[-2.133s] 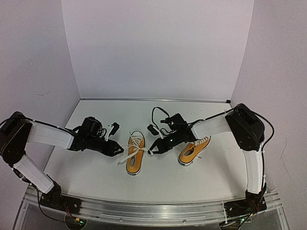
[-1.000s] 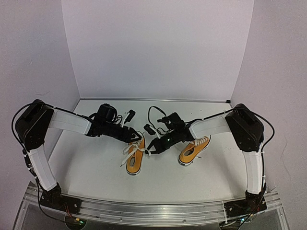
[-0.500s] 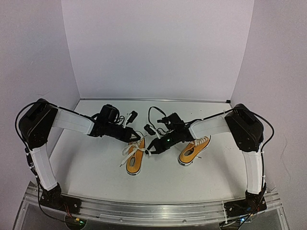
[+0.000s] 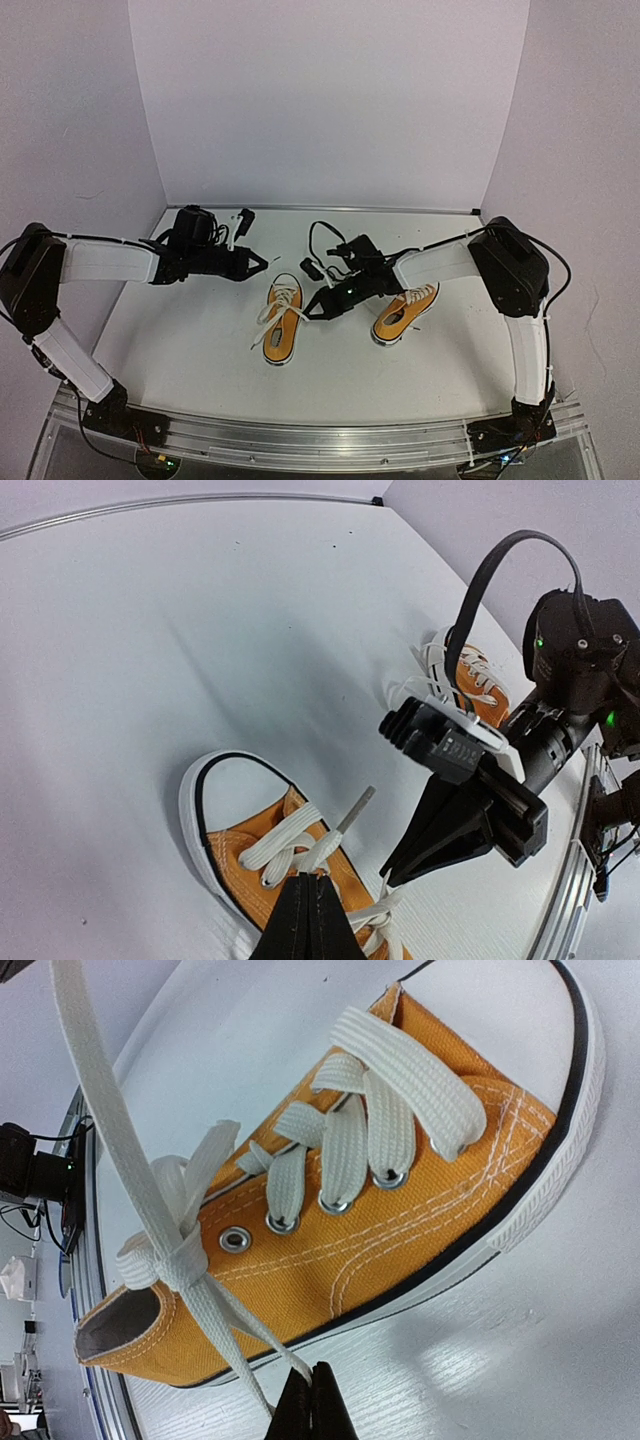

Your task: Tie the shoes

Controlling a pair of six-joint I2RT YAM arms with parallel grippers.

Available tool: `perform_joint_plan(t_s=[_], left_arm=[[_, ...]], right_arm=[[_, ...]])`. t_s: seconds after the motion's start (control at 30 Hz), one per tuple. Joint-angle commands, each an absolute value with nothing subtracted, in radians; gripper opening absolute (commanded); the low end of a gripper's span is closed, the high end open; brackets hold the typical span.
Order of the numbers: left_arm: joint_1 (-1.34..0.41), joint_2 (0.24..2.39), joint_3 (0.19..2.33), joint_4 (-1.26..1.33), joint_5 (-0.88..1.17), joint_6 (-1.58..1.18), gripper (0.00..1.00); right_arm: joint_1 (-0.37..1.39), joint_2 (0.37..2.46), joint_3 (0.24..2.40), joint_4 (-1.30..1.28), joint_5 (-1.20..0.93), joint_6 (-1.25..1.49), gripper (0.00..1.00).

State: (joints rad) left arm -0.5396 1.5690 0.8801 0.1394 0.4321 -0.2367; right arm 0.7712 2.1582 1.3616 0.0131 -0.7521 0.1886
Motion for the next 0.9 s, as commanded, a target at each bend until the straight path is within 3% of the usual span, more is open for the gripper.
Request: perform_joint_plan(t_s=[0.0,0.2,0.23,0.37,0.47,0.87], left_arm=[[-0.516,1.467,0.816,0.163,0.344,-0.244,0.00],[-0.512,1.432,0.749,0.136,0.361,-0.246,0.00],[-0.512,1.436,0.745,0.129,0.374,-0.239,0.04],[-0.512,1.411,0.706,0.142,0.389,-0.228,0.38],[-0.512,1.389,0.681,0.147,0.402,-0.216,0.48],[-0.512,1.448,0.689,0.202,0.531,-0.055,0.51]], right_arm=[[0.770,2.181,1.400,0.024,-0.725,0.218,0.00],[0.771,2.181,1.410,0.043,-0.725,0.254,0.00],[0.770,2.179,1.411,0.043,-0.726,0.255,0.00],[0.770,2.172,1.403,0.044,-0.729,0.258,0.00],[0.771,2.166,1.394,0.043,-0.727,0.259,0.00],[0.769,2.179,1.392,0.043,-0.724,0.255,0.00]])
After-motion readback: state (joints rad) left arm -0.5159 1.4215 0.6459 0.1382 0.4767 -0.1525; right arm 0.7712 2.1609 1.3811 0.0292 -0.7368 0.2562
